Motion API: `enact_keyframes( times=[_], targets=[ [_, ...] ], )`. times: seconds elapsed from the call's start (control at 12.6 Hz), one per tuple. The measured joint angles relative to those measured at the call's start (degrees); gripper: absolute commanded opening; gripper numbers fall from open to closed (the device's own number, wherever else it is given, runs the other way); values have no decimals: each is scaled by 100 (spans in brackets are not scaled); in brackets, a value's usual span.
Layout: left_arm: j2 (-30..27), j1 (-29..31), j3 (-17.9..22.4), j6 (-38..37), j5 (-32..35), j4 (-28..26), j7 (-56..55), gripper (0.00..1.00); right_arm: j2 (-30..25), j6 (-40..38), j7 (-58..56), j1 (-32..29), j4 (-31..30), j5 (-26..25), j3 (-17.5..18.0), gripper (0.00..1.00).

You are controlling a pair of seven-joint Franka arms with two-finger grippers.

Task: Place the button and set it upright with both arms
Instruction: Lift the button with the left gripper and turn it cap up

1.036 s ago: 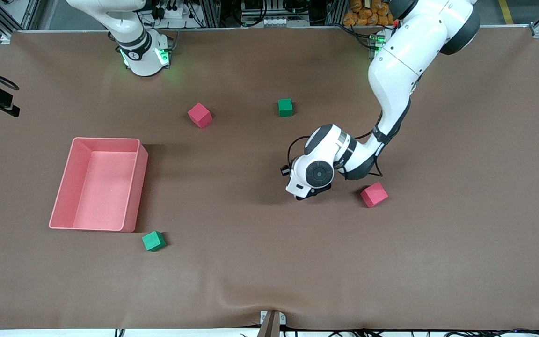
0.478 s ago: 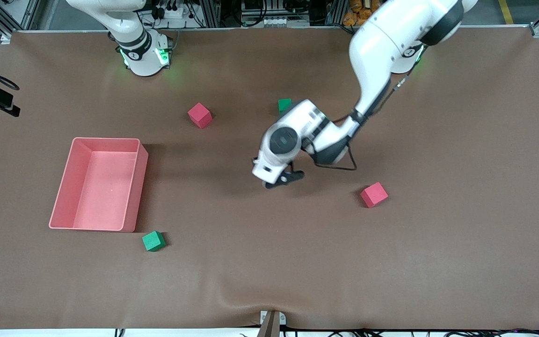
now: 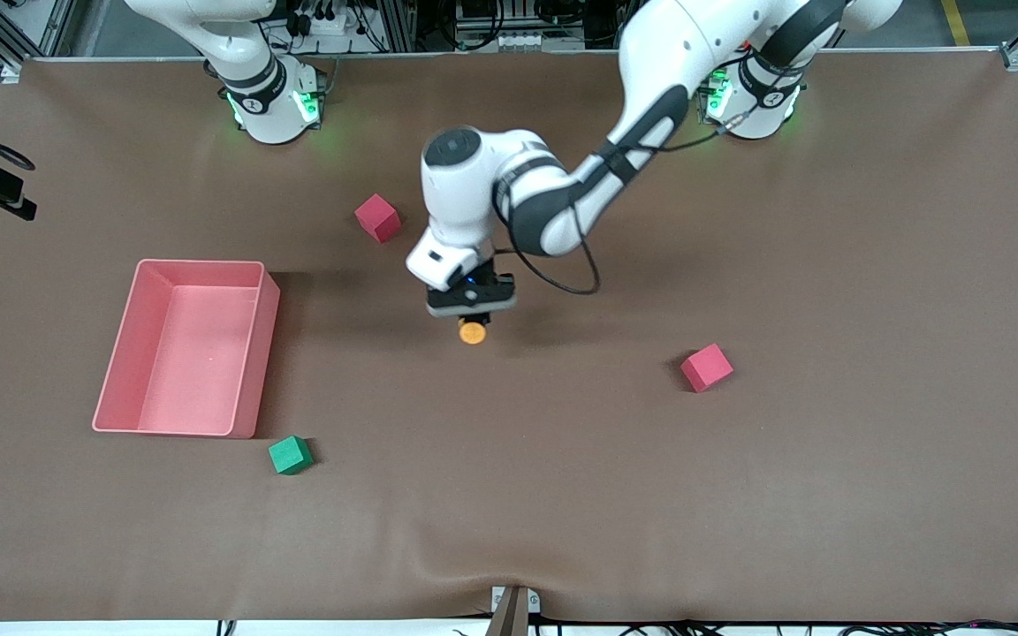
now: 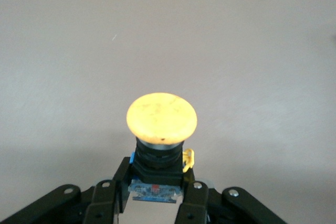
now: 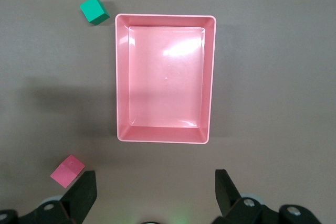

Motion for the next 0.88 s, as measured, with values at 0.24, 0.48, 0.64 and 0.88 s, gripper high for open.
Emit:
enact_keyframes(
  times=[0.24, 0.48, 0.64, 0.88],
  targets=[
    [157, -342, 203, 509, 2339, -46, -1114, 0, 1, 3, 0, -12, 0, 0, -2, 100],
    [433, -481, 307, 982, 4244, -142, -2160, 0, 12, 9, 0, -32, 0, 0, -7, 100],
    [681, -593, 335, 1074, 5383, -245, -3107, 0, 18, 12, 0, -34, -1, 0, -6, 100],
    [883, -1116, 623, 1044, 6380, -498, -4721, 0, 26, 13, 0, -35, -1, 0, -6, 100]
  ],
)
